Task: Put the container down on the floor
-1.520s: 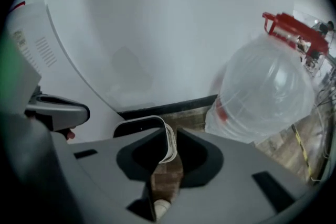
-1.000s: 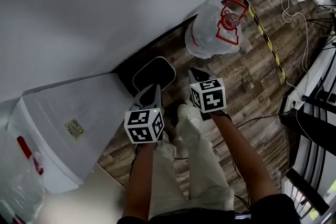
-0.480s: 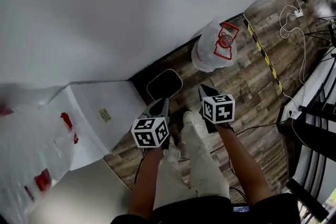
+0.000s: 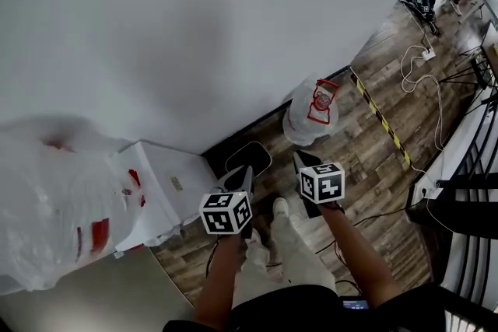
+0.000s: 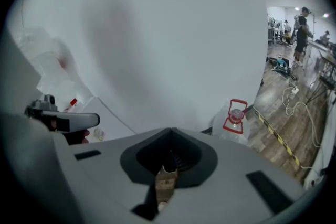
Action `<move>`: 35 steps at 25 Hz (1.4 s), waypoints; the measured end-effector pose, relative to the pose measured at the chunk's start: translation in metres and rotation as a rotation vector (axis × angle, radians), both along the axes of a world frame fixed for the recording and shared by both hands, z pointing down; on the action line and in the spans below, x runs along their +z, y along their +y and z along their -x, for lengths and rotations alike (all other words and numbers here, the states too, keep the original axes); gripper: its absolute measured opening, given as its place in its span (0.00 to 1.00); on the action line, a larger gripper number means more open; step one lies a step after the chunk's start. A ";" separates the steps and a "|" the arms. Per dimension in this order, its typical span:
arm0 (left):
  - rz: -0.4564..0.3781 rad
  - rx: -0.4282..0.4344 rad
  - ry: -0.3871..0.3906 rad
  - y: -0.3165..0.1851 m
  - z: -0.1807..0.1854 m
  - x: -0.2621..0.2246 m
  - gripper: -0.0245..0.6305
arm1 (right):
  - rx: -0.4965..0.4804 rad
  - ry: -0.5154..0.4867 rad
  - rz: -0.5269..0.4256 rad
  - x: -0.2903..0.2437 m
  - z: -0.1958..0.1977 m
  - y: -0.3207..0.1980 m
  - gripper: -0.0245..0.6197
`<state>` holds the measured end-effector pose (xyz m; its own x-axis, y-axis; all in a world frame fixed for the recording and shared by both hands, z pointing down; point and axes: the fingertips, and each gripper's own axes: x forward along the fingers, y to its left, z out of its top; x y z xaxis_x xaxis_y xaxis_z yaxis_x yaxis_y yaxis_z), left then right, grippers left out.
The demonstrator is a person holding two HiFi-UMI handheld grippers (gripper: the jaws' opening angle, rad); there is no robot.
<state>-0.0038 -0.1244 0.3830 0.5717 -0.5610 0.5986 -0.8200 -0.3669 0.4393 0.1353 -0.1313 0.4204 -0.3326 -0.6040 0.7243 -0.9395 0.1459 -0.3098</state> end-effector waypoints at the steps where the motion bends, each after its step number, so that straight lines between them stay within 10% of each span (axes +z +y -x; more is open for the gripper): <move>1: -0.016 0.008 0.000 0.001 -0.002 -0.012 0.06 | -0.002 0.001 -0.014 -0.011 0.000 0.001 0.08; 35: -0.446 0.159 0.094 0.100 0.044 -0.270 0.06 | 0.066 0.016 -0.482 -0.283 0.080 0.103 0.08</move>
